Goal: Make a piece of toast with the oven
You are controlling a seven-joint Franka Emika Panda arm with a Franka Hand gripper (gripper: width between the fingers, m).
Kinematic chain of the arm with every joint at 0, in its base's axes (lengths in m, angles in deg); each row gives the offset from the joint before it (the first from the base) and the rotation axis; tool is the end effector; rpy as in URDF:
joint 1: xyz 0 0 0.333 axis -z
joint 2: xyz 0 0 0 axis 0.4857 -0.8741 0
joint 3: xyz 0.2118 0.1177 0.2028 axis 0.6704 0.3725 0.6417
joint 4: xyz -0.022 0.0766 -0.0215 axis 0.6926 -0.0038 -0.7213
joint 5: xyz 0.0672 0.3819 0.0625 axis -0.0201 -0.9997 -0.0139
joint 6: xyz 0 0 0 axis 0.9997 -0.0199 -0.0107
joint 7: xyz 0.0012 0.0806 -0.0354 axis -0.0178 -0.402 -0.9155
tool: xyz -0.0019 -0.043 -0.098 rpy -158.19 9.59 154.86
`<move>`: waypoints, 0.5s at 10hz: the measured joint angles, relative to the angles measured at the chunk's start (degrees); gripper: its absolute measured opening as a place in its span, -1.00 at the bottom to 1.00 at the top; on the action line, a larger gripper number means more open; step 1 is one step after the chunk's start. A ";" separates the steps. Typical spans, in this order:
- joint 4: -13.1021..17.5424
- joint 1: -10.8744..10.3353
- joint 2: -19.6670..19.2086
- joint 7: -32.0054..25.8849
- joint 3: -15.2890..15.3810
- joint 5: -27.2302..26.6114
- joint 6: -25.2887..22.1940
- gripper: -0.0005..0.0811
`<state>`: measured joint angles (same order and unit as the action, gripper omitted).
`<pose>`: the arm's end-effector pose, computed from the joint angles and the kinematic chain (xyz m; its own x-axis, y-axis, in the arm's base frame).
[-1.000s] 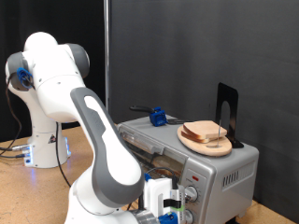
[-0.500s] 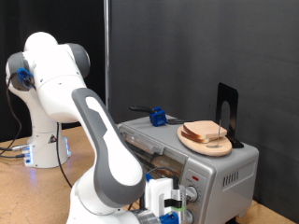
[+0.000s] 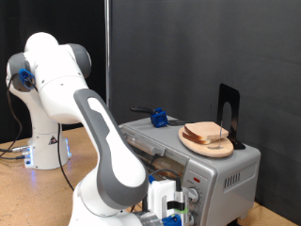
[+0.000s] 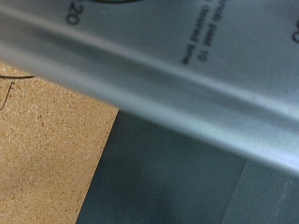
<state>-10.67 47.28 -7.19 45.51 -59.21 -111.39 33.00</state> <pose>0.6985 -0.0330 0.1455 0.9076 -0.1288 -0.3997 -0.4189 -0.2096 -0.8835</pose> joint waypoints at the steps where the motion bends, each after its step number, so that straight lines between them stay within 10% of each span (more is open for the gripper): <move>1: 0.00 0.03 0.07 0.19 0.04 -0.12 -0.07 -0.70; 5: -0.41 0.09 0.14 -2.31 0.06 -1.03 0.08 -0.70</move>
<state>-11.08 47.37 -7.05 43.20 -59.16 -112.41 33.07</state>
